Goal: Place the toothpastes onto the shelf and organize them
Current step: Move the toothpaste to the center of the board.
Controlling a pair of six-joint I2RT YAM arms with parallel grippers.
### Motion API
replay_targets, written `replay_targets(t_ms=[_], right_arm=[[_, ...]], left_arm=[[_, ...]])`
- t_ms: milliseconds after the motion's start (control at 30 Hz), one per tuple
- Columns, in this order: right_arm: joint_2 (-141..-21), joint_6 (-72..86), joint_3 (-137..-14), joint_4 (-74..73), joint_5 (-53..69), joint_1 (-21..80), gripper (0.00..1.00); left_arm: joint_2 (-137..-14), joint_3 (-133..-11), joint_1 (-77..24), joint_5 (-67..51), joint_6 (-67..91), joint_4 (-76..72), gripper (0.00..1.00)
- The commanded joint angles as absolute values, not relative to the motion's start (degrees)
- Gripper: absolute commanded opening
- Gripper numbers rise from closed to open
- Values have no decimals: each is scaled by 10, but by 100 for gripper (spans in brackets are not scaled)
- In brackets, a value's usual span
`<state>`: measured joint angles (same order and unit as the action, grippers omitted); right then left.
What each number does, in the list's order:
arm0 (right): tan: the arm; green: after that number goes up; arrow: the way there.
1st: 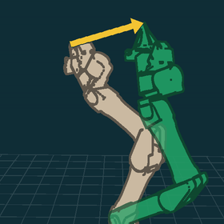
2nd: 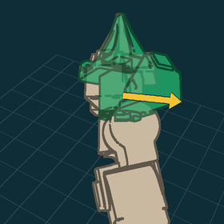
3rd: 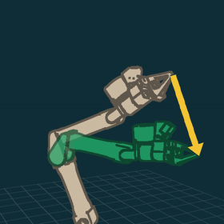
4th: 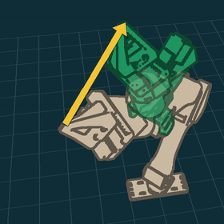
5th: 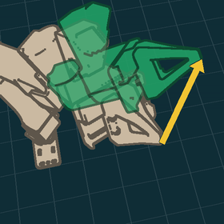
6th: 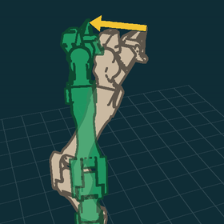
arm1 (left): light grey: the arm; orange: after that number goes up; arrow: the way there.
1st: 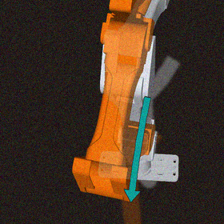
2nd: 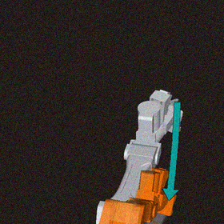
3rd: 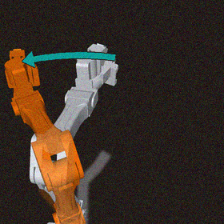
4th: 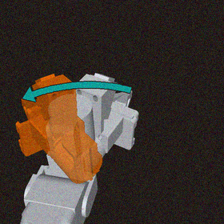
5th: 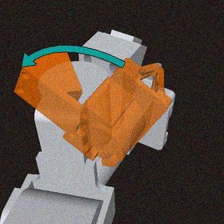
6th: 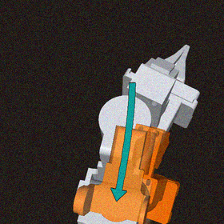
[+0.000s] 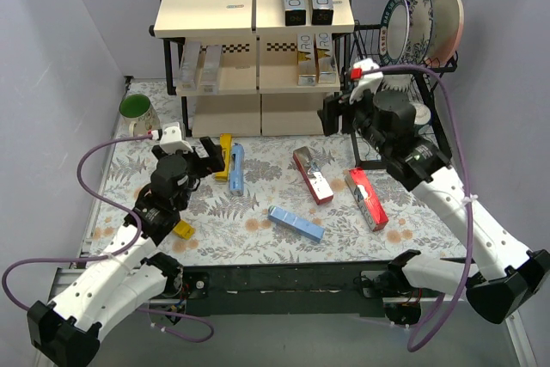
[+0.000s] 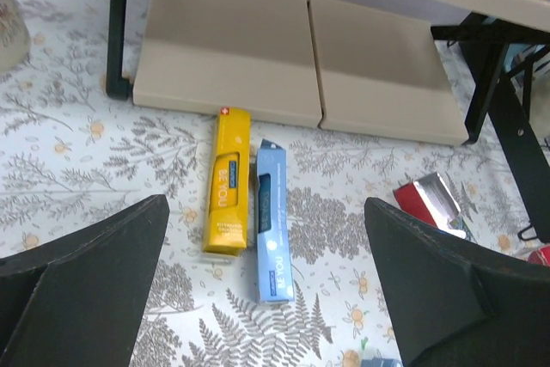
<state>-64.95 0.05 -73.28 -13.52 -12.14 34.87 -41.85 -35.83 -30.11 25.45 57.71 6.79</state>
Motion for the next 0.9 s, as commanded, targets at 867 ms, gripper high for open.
replay_targets(t_ms=[867], right_arm=[[-594, 116, -361, 13, 116, 347, 90]], left_arm=[[-598, -403, -272, 250, 805, 205, 98]])
